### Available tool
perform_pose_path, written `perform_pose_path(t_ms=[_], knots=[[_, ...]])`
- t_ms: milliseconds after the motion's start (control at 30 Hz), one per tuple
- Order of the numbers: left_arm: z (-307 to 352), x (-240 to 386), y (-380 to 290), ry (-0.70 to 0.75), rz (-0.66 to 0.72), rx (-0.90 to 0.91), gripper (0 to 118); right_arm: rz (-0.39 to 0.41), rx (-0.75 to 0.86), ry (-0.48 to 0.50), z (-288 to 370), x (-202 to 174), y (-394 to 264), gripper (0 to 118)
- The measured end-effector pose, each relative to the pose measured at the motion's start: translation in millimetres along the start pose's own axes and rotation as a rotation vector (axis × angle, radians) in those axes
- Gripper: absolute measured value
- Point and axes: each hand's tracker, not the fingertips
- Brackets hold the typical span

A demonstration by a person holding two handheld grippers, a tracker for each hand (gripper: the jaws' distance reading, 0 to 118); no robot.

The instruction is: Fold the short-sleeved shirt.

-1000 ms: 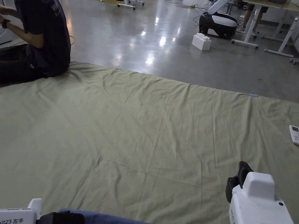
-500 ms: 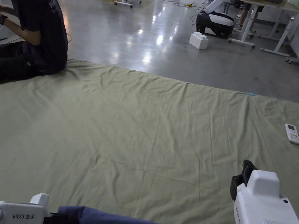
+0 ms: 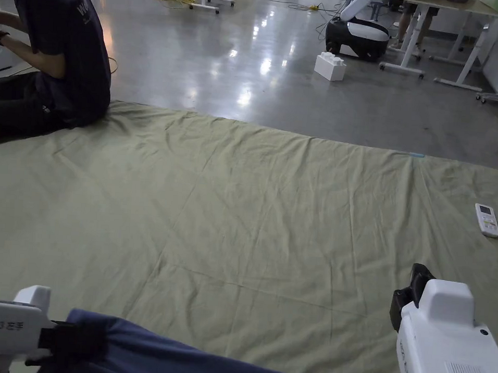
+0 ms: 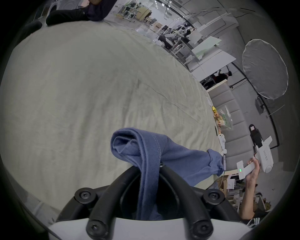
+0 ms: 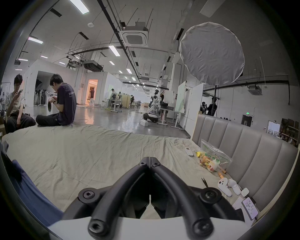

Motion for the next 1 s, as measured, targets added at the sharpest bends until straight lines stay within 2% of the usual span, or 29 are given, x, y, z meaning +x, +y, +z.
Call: perform_pose_path(t_ms=[233, 367, 467, 600, 700, 833, 933, 1000], knots=[[52, -9, 6, 0.174, -0.014, 0.026, 7, -0.005, 0.007, 0.018, 1, -2, -2, 0], [58, 8, -2, 0.13, -0.007, 0.041, 7, -0.018, -0.002, 0.01, 0, -3, -2, 0], [53, 28, -7, 0.021, 0.027, 0.01, 7, -0.027, -0.007, -0.001, 1, -3, -3, 0], [37, 60, -14, -0.118, 0.099, -0.005, 7, -0.034, -0.009, -0.002, 3, 1, -6, 0], [18, 91, -20, -0.188, 0.091, -0.015, 7, -0.04, -0.014, -0.009, 6, 5, -9, 0], [-20, 129, -27, -0.191, 0.044, -0.056, 7, -0.051, -0.026, -0.022, 9, 9, -15, 0], [-58, 157, -40, -0.141, -0.006, -0.104, 7, -0.052, -0.031, -0.034, 12, 14, -19, 0], [-81, 171, -49, -0.088, 0.018, -0.131, 7, -0.059, -0.036, -0.044, 14, 18, -22, 0]])
